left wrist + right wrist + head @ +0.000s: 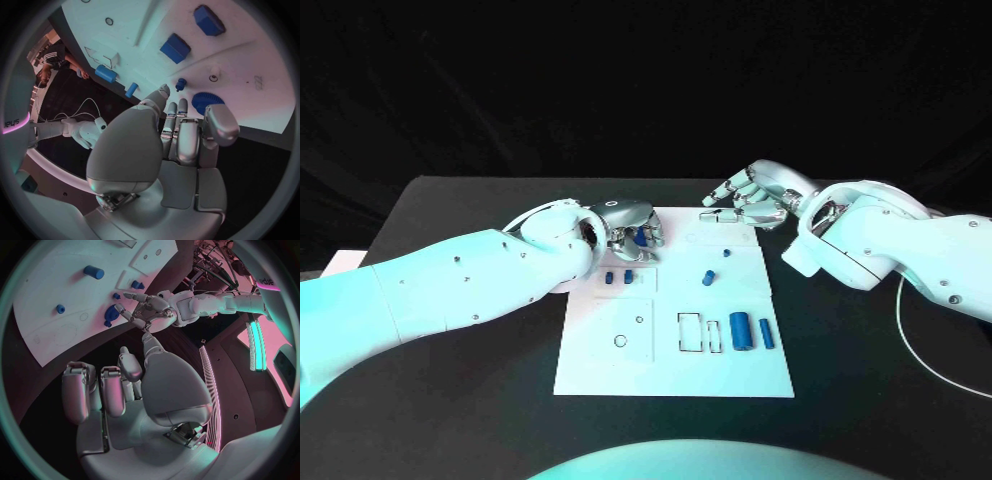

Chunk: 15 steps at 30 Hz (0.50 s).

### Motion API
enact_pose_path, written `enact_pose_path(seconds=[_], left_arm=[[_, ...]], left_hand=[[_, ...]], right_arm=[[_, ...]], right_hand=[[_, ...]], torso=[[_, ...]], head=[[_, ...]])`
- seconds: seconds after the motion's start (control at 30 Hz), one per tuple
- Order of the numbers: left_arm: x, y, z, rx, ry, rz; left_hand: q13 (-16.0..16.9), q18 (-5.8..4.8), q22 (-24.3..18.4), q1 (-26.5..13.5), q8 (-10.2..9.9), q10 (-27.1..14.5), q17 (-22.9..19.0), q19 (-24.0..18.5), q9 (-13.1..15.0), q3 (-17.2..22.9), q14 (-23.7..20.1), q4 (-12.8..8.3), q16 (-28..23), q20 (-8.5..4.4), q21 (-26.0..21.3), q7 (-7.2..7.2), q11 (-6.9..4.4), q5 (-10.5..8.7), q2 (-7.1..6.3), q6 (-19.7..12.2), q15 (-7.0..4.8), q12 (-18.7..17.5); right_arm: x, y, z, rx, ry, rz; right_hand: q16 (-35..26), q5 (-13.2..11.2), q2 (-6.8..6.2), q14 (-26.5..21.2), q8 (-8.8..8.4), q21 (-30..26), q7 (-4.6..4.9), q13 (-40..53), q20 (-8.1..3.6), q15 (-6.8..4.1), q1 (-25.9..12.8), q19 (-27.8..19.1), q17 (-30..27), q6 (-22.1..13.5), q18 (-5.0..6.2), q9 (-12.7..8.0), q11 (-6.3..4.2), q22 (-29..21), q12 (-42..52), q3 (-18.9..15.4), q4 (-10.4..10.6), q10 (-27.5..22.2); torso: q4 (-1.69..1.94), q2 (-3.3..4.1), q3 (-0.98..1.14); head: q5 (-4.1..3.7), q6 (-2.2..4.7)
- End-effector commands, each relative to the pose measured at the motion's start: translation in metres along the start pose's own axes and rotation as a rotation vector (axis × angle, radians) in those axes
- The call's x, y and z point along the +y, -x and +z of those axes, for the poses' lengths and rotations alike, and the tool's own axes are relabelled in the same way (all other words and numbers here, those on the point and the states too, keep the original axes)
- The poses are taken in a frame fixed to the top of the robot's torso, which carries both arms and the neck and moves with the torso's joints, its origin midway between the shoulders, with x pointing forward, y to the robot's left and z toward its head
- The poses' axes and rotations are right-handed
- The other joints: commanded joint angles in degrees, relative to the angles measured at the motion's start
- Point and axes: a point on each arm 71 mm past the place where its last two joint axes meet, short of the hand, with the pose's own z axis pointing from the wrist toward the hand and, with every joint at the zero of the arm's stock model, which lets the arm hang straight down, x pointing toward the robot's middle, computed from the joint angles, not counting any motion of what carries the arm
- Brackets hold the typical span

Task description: Assemble the parts on the task board

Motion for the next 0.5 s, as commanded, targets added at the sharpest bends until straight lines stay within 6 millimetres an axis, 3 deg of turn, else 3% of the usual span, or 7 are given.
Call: enact_pose_path(seconds=[0.03,0.5], left_arm=[[0.0001,-0.0043,0.0029,0.055,0.038,0.069],[-0.0010,-0.0094,0.0095,0.116,0.046,0.088]], left_hand=[[-0.3,-0.51,0.6,0.1,-0.3,0.9,-0.3,0.5,-0.3,0.7,2.1,-0.1,0.1,-0.08,0.7,0.02,-0.07,-0.11,0.61,0.8,-0.51,-0.4],[-2.0,-0.78,2.4,1.0,-1.3,3.5,-0.9,0.6,-1.8,4.3,2.1,-0.7,0.5,-0.35,2.4,-0.39,-0.46,-0.11,0.79,2.7,-0.82,-2.1]], right_arm=[[0.0008,-0.0017,0.0002,0.014,0.007,-0.007],[0.0016,-0.0026,0.0010,0.018,0.009,-0.007]], right_hand=[[-0.1,0.2,0.51,4.8,0.23,-0.1,0.06,0.1,-0.06,-0.36,-0.1,-0.2,9.5,0.3,0.58,0.0,-0.25,0.2,0.2,-0.2,-0.2,-0.1],[-0.1,0.2,0.51,4.8,0.23,-0.1,0.06,0.1,-0.06,-0.36,-0.1,-0.2,9.5,0.3,0.58,0.0,-0.25,0.2,0.2,-0.2,-0.2,-0.1]], torso=[[0.04,-0.01,-0.05],[0.09,-0.07,-0.02]], head=[[-0.07,-0.10],[-0.04,-0.25]])
